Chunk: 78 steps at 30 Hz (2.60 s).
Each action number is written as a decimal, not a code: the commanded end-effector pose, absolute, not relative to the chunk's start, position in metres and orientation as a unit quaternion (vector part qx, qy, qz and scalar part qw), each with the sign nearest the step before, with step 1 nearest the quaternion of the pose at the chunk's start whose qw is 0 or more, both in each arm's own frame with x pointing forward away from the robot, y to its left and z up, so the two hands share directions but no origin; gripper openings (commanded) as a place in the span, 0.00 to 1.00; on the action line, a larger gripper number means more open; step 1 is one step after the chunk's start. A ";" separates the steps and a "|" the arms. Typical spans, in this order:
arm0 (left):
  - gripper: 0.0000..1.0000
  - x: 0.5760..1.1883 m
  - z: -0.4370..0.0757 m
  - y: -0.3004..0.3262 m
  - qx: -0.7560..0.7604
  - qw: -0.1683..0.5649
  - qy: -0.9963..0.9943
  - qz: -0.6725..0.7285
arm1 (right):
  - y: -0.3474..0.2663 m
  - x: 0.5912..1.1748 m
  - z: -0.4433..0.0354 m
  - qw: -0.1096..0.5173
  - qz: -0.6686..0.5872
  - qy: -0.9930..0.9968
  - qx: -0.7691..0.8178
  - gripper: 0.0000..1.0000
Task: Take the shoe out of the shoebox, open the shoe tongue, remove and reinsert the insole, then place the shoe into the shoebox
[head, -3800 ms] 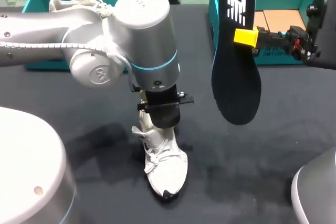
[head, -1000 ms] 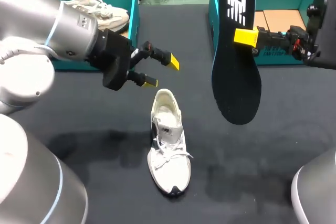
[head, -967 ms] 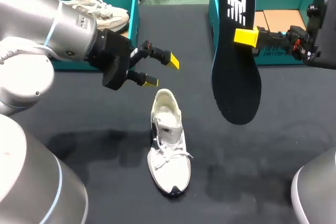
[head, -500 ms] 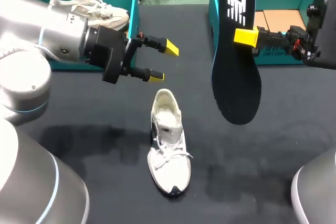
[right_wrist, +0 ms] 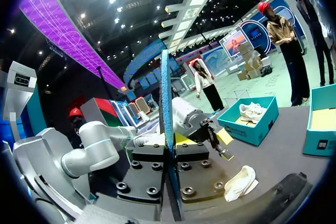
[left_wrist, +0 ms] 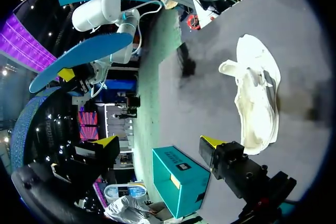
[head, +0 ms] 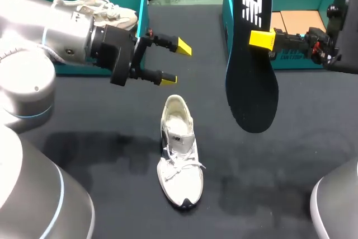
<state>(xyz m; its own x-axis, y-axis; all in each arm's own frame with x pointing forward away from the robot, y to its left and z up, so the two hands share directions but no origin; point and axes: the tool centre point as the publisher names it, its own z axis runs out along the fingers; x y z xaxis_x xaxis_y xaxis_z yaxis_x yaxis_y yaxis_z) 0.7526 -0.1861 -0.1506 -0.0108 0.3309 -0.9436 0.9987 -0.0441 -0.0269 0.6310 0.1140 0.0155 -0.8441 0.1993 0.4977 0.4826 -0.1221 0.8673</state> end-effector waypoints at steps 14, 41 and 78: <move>1.00 0.750 -0.133 -0.206 0.549 0.454 0.542 -0.446 | 0.111 0.659 -0.018 0.131 -0.679 -0.635 -0.344 0.00; 1.00 0.761 -0.113 -0.199 0.527 0.461 0.537 -0.471 | 0.119 0.754 -0.057 0.186 -0.666 -0.608 -0.389 0.00; 1.00 0.774 -0.114 -0.220 0.541 0.487 0.483 -0.486 | 0.144 0.806 -0.094 0.305 -0.622 -0.560 -0.455 0.00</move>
<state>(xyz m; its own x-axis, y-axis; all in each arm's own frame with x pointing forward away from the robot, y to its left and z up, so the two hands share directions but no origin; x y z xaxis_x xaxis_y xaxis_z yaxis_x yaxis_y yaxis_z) 0.7736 -0.2187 -0.1133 0.0594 0.0491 -0.9970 0.9966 -0.0597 0.0564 0.8055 0.1417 -0.0941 -0.4018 0.1276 0.9068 0.8879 -0.1879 0.4198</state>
